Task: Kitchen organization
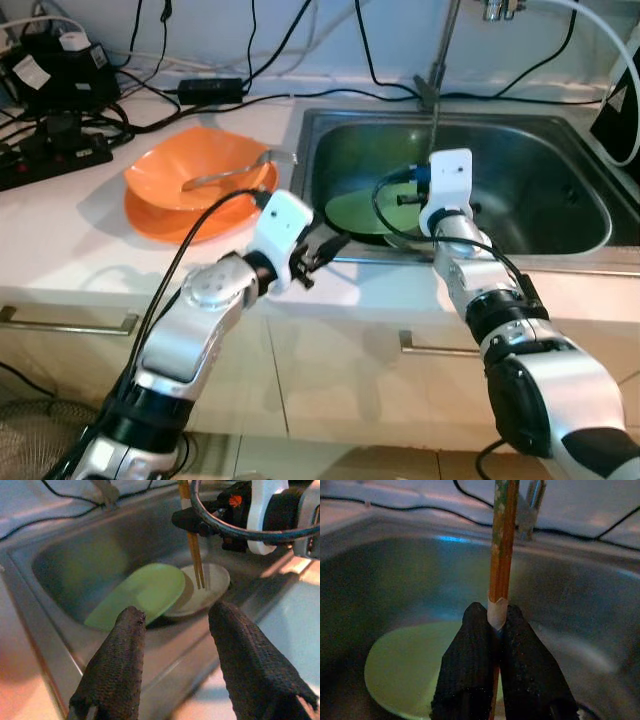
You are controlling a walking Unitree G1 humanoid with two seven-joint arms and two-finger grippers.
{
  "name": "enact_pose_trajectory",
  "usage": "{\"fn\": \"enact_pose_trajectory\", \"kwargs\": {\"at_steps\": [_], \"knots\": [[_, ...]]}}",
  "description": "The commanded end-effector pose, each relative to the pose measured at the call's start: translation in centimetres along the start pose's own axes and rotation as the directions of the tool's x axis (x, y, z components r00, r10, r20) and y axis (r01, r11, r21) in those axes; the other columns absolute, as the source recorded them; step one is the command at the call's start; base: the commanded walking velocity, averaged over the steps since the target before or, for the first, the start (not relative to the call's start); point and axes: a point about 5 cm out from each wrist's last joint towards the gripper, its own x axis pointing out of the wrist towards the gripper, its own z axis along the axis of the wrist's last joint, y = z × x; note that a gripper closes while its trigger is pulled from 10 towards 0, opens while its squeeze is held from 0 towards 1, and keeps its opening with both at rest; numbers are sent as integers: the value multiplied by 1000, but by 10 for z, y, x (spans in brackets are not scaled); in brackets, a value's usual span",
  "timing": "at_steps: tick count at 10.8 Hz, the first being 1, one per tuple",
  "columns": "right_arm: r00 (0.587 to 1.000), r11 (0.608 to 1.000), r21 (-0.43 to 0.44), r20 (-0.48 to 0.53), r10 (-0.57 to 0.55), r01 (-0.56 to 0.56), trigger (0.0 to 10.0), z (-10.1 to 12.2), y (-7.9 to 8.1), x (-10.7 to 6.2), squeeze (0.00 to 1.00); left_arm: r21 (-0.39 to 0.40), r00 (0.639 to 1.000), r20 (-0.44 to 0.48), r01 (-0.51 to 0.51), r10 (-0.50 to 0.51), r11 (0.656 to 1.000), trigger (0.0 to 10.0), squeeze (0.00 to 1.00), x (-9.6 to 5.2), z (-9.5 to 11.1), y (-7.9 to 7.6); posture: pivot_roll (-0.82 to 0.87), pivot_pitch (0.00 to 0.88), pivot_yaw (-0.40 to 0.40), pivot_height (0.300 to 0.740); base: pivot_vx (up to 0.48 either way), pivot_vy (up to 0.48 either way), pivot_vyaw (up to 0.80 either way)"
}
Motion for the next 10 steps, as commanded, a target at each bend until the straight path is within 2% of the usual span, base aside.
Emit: {"fn": "enact_pose_trajectory", "kwargs": {"at_steps": [1,3,5,6,8,9,10], "knots": [[1000,1000,3,-12,-5,5,10000,4,0,3,0,21,1000,-15,25,-24,999,10000,0,0,2,-4,-19,0,-14,740,0,0,0],[999,1000,2,-38,-3,3,10000,0,1,3,0,18,999,-38,35,-34,999,10000,0,-1,1,-5,-6,0,-23,740,0,0,0],[998,1000,5,-57,-9,9,10000,-3,1,3,0,52,997,-66,30,-27,998,10000,0,-2,-2,-6,-4,0,-23,740,0,0,0],[998,1000,11,-63,-11,12,10000,-5,0,2,737,49,997,-67,34,-31,998,10000,0,-2,-1,-7,-5,0,-23,740,0,0,0],[997,1000,6,-76,-13,14,10000,-8,1,1,710,48,997,-71,34,-30,998,10000,0,-2,-2,-8,-4,0,-24,740,0,0,0],[997,1000,-6,-76,-10,10,10000,-9,2,1,173,48,997,-71,34,-30,998,10000,0,-2,-2,-8,-3,2,-27,740,0,0,0],[998,1000,-14,-70,-5,4,10000,-8,3,1,0,46,997,-71,32,-29,998,10000,0,-2,-1,-9,-4,6,-25,740,0,0,0]]}}
